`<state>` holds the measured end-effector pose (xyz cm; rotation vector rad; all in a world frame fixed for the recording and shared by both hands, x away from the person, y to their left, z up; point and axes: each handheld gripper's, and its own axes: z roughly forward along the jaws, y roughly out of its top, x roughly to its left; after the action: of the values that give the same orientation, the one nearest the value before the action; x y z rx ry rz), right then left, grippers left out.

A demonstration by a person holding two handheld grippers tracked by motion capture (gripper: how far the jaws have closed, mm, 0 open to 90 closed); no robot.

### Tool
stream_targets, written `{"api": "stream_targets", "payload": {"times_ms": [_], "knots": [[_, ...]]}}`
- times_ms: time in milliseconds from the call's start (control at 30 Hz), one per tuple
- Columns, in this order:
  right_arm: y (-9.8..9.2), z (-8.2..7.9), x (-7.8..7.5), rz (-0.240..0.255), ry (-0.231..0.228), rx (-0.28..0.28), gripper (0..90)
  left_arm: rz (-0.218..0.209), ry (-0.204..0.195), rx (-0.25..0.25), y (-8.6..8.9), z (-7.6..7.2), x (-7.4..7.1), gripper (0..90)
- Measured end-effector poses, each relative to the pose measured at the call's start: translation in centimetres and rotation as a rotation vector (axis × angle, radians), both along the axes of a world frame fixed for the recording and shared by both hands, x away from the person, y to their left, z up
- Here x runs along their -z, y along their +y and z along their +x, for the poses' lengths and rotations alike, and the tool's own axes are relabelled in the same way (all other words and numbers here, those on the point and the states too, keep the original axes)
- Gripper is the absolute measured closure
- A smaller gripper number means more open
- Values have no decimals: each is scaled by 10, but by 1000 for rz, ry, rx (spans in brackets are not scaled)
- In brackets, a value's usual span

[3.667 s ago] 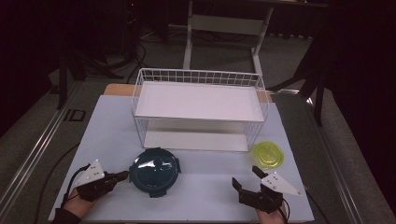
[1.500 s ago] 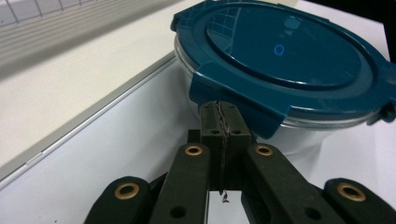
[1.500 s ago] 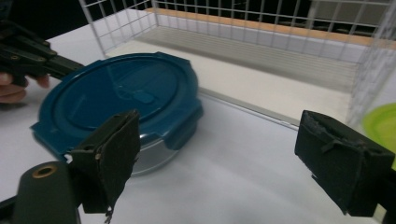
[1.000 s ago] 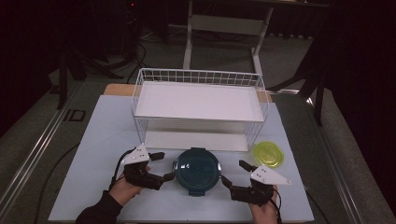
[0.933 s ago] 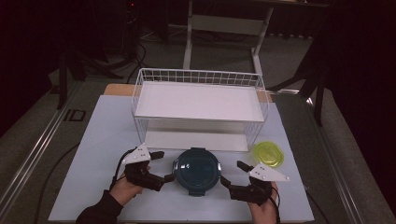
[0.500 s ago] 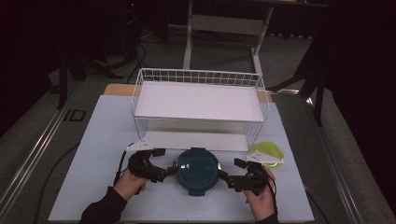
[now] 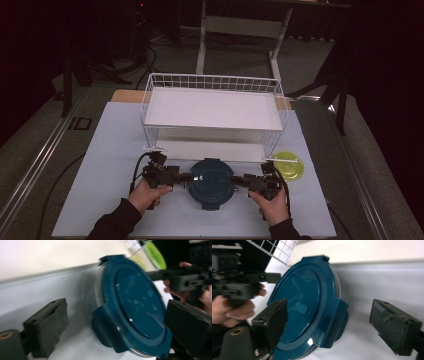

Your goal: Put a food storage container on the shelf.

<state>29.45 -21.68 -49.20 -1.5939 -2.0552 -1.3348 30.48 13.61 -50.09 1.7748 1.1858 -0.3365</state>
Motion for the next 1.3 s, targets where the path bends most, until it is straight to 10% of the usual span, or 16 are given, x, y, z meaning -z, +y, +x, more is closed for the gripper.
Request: {"api": "stream_targets", "payload": {"times_ms": [300,333,600,1300], "knots": [[4,4,14,56,145,-19,265,20,121,25,-5,1,13,249],[5,5,15,67,170,-16,315,-27,161,29,-6,2,18,278],[5,7,17,84,235,-18,412,-27,175,63,-9,2,14,381],[9,-13,2,47,139,-41,459,22,82,51,-10,-27,-2,443]]}}
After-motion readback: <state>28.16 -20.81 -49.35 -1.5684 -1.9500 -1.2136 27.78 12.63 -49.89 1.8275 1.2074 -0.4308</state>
